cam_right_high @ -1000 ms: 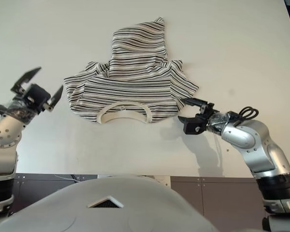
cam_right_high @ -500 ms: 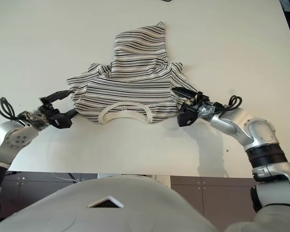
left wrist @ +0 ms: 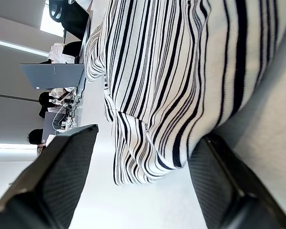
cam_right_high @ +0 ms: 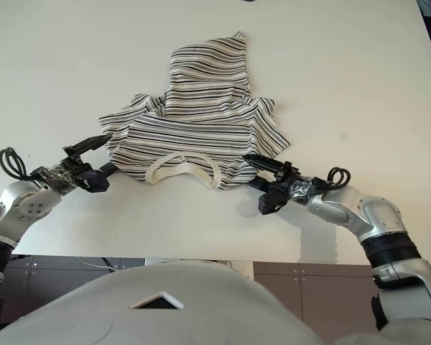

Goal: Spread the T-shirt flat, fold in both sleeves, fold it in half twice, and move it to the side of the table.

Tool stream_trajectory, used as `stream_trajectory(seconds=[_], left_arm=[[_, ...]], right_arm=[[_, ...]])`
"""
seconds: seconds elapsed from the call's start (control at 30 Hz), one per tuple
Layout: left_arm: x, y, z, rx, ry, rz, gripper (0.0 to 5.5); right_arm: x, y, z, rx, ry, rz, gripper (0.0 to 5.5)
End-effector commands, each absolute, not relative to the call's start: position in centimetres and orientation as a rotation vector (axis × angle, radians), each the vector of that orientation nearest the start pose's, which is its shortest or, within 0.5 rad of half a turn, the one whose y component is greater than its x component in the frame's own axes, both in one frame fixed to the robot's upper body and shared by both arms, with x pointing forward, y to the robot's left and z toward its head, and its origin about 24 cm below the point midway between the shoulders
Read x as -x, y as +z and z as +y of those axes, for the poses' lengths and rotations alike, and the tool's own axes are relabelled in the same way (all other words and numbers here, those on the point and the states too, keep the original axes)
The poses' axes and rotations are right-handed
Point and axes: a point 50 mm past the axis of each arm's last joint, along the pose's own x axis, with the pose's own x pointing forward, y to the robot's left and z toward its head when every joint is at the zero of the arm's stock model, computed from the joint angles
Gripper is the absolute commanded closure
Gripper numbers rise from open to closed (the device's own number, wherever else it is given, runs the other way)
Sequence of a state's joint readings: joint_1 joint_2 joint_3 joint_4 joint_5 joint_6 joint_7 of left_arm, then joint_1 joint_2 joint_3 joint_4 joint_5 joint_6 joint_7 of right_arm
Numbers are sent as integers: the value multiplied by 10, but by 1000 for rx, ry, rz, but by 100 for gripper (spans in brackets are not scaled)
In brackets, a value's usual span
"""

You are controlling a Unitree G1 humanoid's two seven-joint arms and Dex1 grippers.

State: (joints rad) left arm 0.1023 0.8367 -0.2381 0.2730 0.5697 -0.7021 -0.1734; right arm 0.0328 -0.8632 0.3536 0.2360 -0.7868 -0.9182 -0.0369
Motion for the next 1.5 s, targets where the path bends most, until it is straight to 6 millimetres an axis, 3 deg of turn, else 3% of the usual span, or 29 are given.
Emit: stream_trajectory(seconds=[0.03, 0.13, 0.47, 0.73, 0.87, 0.93, 1.0, 1.07, 1.17, 1.27, 1.37, 1.5], left_arm=[[-164, -16, 242, -1249, -1024, 106, 288], [-162, -17, 244, -1254, -1018, 104, 347], [-162, -18, 244, -1261, -1026, 107, 457], [-172, -8, 239, -1216, -891, 44, 539], [-177, 1, 230, -1157, -819, -6, 539], [-193, 18, 222, -1093, -715, -68, 539], [-224, 50, 213, -978, -552, -153, 539], [-253, 81, 208, -864, -439, -215, 539], [-302, 135, 209, -667, -275, -293, 539], [-345, 178, 206, -561, -187, -348, 539], [-381, 216, 194, -573, -140, -409, 539], [-409, 273, 183, -619, -37, -485, 539]], right_arm=[[-180, 17, -211, 1304, 993, -327, 225], [-176, 15, -218, 1324, 938, -283, 225], [-174, 15, -208, 1311, 933, -292, 390], [-172, 24, -212, 1291, 831, -316, 535], [-179, 34, -207, 1268, 739, -375, 535], [-193, 44, -200, 1251, 676, -419, 535], [-220, 64, -190, 1197, 553, -454, 535], [-252, 89, -176, 1113, 458, -494, 535], [-316, 134, -162, 883, 290, -479, 535], [-365, 176, -150, 730, 173, -492, 535], [-394, 221, -138, 661, 68, -554, 535], [-412, 281, -133, 626, -133, -654, 535]])
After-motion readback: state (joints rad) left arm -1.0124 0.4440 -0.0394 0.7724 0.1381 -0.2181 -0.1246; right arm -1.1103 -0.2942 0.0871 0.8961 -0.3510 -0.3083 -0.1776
